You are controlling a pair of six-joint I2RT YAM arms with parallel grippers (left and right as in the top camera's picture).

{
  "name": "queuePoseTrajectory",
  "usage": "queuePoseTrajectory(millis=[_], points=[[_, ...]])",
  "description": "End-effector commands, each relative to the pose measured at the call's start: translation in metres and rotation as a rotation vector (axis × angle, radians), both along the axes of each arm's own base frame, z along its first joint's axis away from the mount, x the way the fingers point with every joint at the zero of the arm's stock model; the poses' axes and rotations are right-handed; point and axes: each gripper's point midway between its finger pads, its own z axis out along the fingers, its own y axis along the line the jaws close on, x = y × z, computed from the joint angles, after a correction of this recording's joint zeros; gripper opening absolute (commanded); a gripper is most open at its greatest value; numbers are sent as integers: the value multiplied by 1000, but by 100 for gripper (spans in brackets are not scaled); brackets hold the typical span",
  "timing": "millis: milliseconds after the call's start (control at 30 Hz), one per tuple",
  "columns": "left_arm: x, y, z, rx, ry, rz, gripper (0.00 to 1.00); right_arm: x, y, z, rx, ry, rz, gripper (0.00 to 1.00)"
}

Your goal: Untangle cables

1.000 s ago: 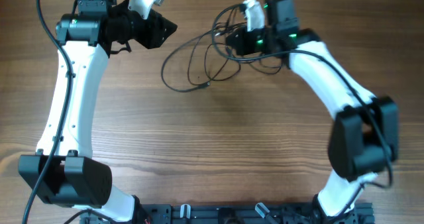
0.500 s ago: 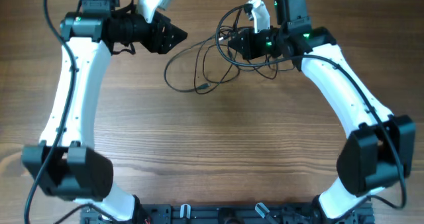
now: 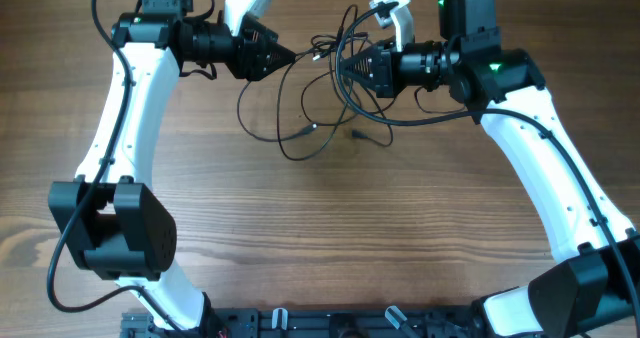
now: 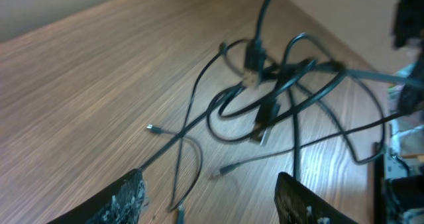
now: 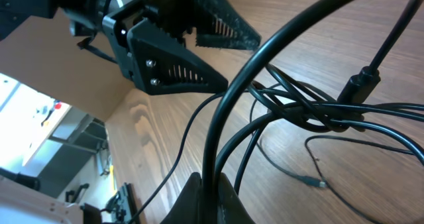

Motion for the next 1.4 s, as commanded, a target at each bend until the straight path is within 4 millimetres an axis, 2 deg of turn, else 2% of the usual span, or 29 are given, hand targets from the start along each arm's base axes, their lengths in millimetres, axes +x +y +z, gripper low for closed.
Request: queuePoseTrajectory(millis=[0,400,633,733,800,833,900,1233,1367], points=[[-6,-10,17,-81,-37,-66,64,-16,6,21,61,-28,75,5],[-12,-33,20,-85,-66,-121,63,-31,14,31,129,-16,161,5],[-11,-39,22,-88,-85,-135,59,-30,15,34,137,-24,158,5],[-11,-38,22,-87,-86,-133,49,-29,15,35,139,-30,159,5],[-11,-38,22,-87,-85,-133,37,-29,15,35,139,-30,159,5],[-11,-38,22,-87,-86,-133,27,-29,15,35,139,-31,159,5],[-11,-38,22,-87,-87,-133,16,-29,15,36,139,-34,159,5],[-10,-38,23,-88,-97,-134,4,-29,15,36,139,-34,159,5],[-10,-38,23,-88,-97,-134,4,-29,15,36,140,-35,159,5]])
